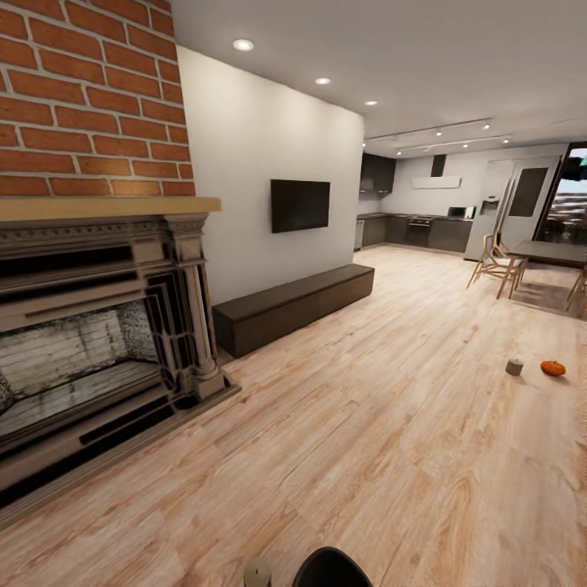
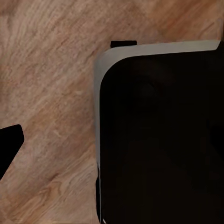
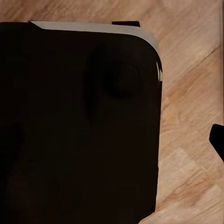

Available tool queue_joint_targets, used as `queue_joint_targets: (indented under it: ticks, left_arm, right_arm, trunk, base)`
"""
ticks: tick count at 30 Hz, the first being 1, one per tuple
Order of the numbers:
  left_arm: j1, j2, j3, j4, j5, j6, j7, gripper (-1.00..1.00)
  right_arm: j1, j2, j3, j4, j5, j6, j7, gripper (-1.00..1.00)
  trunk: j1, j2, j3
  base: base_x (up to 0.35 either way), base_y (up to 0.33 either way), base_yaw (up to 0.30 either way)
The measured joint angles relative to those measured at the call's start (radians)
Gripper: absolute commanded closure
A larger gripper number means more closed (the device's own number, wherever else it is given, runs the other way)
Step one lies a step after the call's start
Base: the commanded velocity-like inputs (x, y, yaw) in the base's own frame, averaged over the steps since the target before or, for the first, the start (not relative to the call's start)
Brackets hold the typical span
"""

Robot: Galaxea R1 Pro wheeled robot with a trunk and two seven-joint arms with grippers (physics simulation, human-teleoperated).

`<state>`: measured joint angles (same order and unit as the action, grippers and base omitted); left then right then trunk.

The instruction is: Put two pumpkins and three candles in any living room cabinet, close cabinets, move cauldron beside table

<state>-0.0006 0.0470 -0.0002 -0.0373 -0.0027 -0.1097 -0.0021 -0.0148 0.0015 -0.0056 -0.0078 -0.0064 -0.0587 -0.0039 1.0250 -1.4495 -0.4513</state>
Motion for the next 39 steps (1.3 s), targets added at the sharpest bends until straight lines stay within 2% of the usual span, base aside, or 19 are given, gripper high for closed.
queue_joint_targets:
  ticks: [1, 4, 8, 11, 13, 14, 16, 21, 24, 26, 28, 32, 37, 39]
  left_arm:
    - [-0.004, 0.006, 0.000, -0.021, 0.000, -0.004, -0.001, -1.00]
    - [-0.010, 0.055, 0.003, -0.161, 0.009, 0.000, -0.009, -1.00]
    - [-0.010, 0.078, 0.008, -0.291, 0.016, 0.065, -0.042, -1.00]
    - [-0.006, 0.105, 0.011, -0.436, 0.018, 0.198, -0.101, -1.00]
    - [0.000, 0.130, 0.012, -0.546, 0.022, 0.301, -0.136, -1.00]
    - [0.001, 0.135, 0.012, -0.572, 0.023, 0.325, -0.143, -1.00]
    - [0.003, 0.150, 0.013, -0.660, 0.036, 0.418, -0.164, -1.00]
    - [0.005, 0.159, 0.014, -0.753, 0.045, 0.503, -0.174, -1.00]
    - [0.005, 0.159, 0.013, -0.862, 0.047, 0.608, -0.175, -1.00]
    - [0.005, 0.159, 0.013, -0.907, 0.046, 0.644, -0.175, -1.00]
    - [0.005, 0.158, 0.012, -0.988, 0.047, 0.704, -0.175, -1.00]
    - [0.005, 0.149, 0.010, -1.115, 0.047, 0.805, -0.176, -1.00]
    - [0.002, 0.141, 0.005, -1.190, 0.048, 0.851, -0.178, -1.00]
    - [-0.003, 0.129, 0.002, -1.207, 0.048, 0.857, -0.178, -1.00]
  right_arm:
    - [0.000, 0.000, 0.000, 0.000, 0.000, -0.002, -0.002, -1.00]
    - [0.000, 0.000, 0.000, -0.002, 0.001, -0.016, -0.010, -1.00]
    - [-0.001, 0.000, -0.001, -0.045, 0.001, -0.041, -0.035, -1.00]
    - [-0.001, -0.001, 0.000, -0.177, 0.002, 0.002, -0.056, -1.00]
    - [-0.002, 0.000, 0.001, -0.301, 0.002, 0.082, -0.062, -1.00]
    - [-0.002, 0.000, 0.002, -0.338, 0.001, 0.104, -0.062, -1.00]
    - [-0.002, 0.009, 0.002, -0.508, -0.007, 0.213, -0.064, -1.00]
    - [-0.002, 0.021, 0.002, -0.716, -0.040, 0.386, -0.064, -1.00]
    - [-0.002, 0.021, 0.001, -0.848, -0.045, 0.509, -0.065, -1.00]
    - [-0.002, 0.021, 0.001, -0.890, -0.046, 0.548, -0.065, -1.00]
    - [-0.002, 0.020, 0.001, -0.948, -0.046, 0.608, -0.065, -1.00]
    - [-0.002, 0.021, 0.001, -0.989, -0.045, 0.662, -0.065, -1.00]
    - [-0.002, 0.022, 0.001, -0.995, -0.045, 0.676, -0.065, -1.00]
    - [-0.002, 0.022, 0.001, -0.993, -0.045, 0.679, -0.065, -1.00]
  trunk:
    - [0.000, 0.000, 0.000]
    - [0.000, 0.000, 0.000]
    - [0.000, 0.000, 0.000]
    - [0.000, 0.000, 0.000]
    - [0.000, 0.000, 0.000]
    - [0.000, 0.000, 0.000]
    - [0.000, 0.000, 0.000]
    - [0.000, 0.000, 0.000]
    - [0.000, 0.000, 0.000]
    - [0.000, 0.000, 0.000]
    - [0.000, 0.000, 0.000]
    - [0.000, 0.000, 0.000]
    - [0.000, 0.000, 0.000]
    - [0.000, 0.000, 0.000]
  base:
    - [0.000, 0.000, -0.002]
    - [0.000, 0.000, 0.000]
    - [0.000, 0.000, 0.000]
    - [0.000, 0.000, 0.000]
    - [0.000, 0.000, 0.000]
    - [0.000, 0.000, 0.000]
    - [0.000, 0.000, 0.000]
    - [0.000, 0.000, 0.000]
    - [0.000, 0.000, 0.000]
    - [0.000, 0.000, 0.000]
    - [0.000, 0.000, 0.000]
    - [0.000, 0.000, 0.000]
    - [0.000, 0.000, 0.000]
    - [0.000, 0.000, 0.000]
